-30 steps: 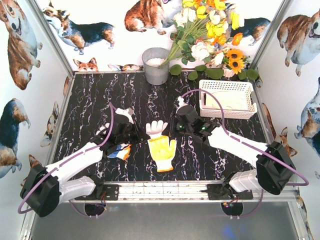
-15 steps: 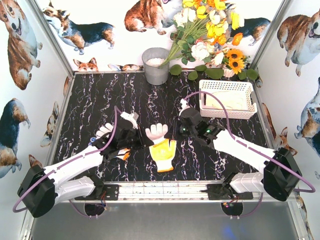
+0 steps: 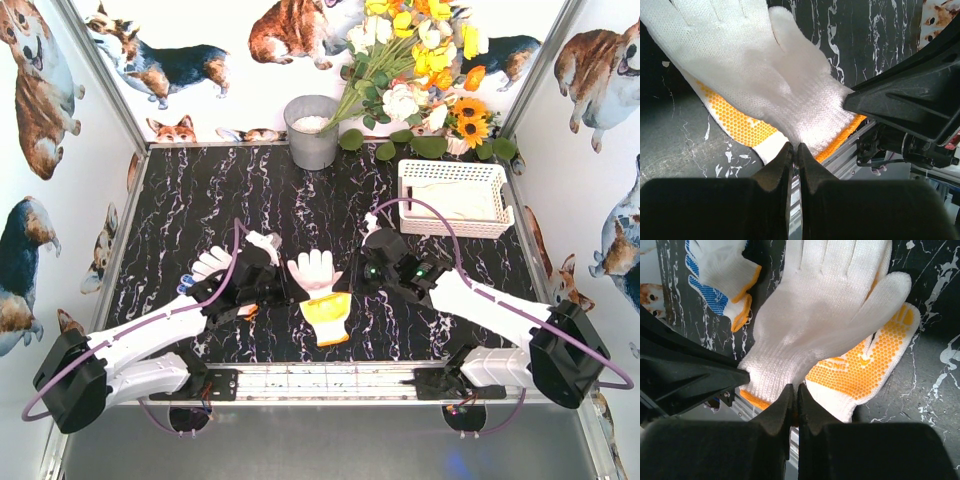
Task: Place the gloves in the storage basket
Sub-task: Pair the glove with the glove.
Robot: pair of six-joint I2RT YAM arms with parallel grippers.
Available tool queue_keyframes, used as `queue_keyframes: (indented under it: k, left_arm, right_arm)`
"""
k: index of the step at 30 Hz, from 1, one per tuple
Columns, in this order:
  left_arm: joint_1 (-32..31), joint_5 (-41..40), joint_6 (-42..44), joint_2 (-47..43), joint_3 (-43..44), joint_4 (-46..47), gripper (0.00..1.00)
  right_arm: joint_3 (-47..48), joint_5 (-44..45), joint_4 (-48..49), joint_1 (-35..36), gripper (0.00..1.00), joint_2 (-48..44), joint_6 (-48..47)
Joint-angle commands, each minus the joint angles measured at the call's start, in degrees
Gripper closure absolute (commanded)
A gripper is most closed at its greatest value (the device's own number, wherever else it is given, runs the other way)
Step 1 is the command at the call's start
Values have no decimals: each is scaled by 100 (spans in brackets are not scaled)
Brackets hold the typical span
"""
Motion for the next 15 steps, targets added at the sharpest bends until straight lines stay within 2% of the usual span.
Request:
queue_keyframes:
  k: [1, 15]
  left_arm:
    - [-143, -126, 20, -39, -50, -257, 100]
    - [-659, -249, -95, 225, -268, -368, 100]
  right_arm:
    - [-22, 92, 165, -9, 100, -274, 19]
    - [-631, -224, 382, 79, 100, -480, 513]
